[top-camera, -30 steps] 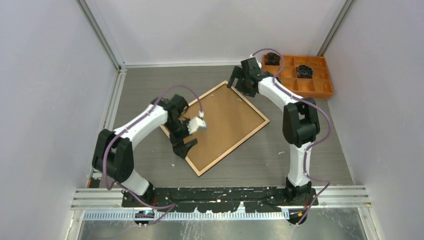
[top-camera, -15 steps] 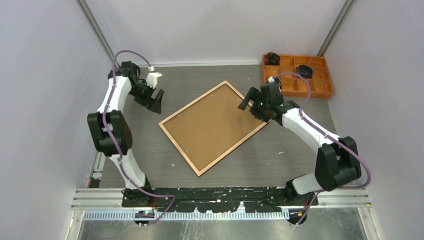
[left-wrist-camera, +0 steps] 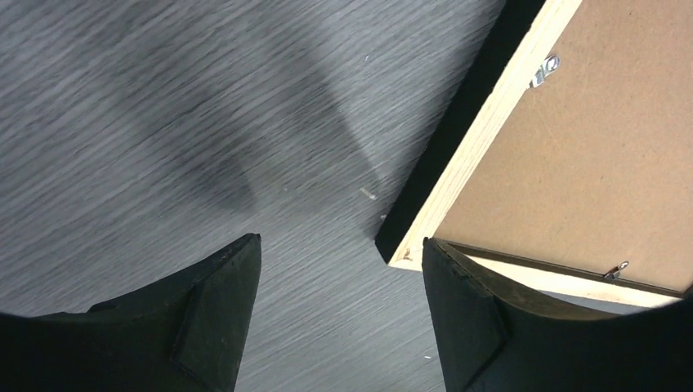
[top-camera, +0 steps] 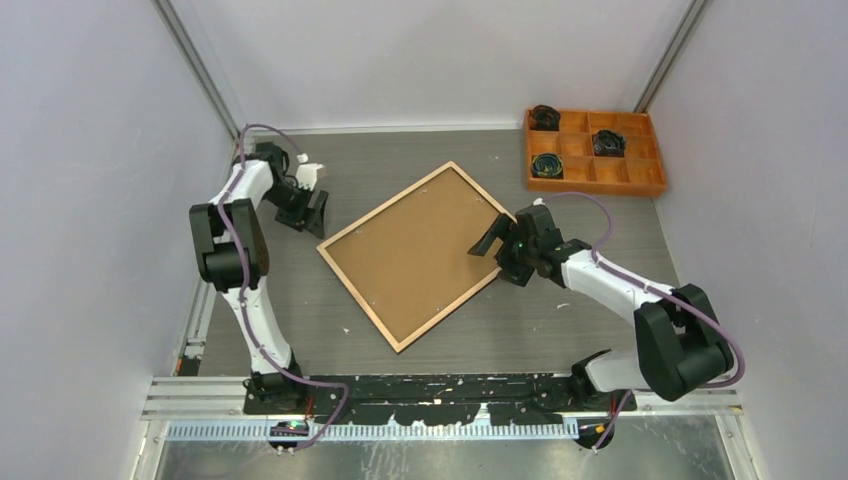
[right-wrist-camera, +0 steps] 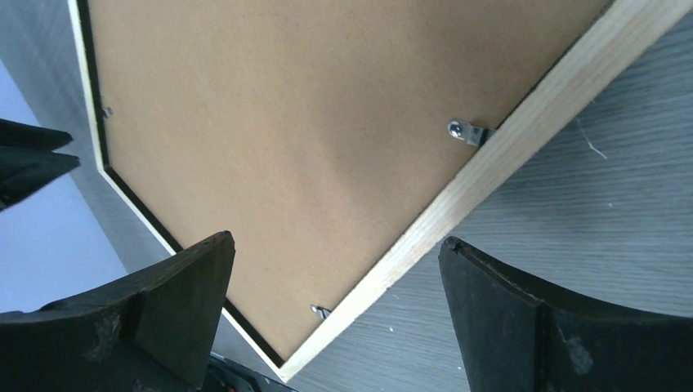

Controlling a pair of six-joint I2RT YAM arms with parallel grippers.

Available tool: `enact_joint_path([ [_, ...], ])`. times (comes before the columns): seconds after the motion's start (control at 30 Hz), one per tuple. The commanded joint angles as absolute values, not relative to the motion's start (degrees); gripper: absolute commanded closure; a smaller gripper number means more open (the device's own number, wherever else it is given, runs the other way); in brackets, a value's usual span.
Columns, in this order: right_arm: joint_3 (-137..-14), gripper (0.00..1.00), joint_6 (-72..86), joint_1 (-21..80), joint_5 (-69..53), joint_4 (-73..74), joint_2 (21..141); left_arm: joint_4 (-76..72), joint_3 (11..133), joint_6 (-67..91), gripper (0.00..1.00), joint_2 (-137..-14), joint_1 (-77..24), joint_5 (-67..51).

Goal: Put the photo into the frame
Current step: Adjust the photo frame at the center of the board.

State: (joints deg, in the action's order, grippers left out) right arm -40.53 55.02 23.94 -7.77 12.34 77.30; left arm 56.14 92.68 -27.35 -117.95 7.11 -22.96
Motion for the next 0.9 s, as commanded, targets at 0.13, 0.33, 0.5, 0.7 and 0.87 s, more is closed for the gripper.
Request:
enact_joint_path([
  [0.13, -40.7, 0.0, 57.9, 24.0, -8.0, 4.7, 81.5, 54.4, 88.4, -28.8, 0.36, -118.3, 3.7, -25.2],
  [0.33, -41.7, 0.0, 57.4, 23.4, -7.6, 3.4, 85.6, 56.9, 84.4, -32.9, 0.57, -116.7, 2.4, -28.5],
  [0.5, -42.1, 0.0, 56.3, 22.3, -7.0, 3.7, 86.8, 61.6, 80.2, -38.1, 0.59, -114.0, 0.9, -32.4],
  [0.7, -41.7, 0.0, 55.3, 20.7, -6.6, 5.1, 85.4, 65.7, 72.6, -43.7, 0.57, -109.9, -2.5, -35.4],
  [0.87, -43.1, 0.0, 53.0, 19.7, -6.5, 9.0, 82.9, 68.0, 68.1, -46.0, 0.52, -106.6, -3.4, -38.1],
])
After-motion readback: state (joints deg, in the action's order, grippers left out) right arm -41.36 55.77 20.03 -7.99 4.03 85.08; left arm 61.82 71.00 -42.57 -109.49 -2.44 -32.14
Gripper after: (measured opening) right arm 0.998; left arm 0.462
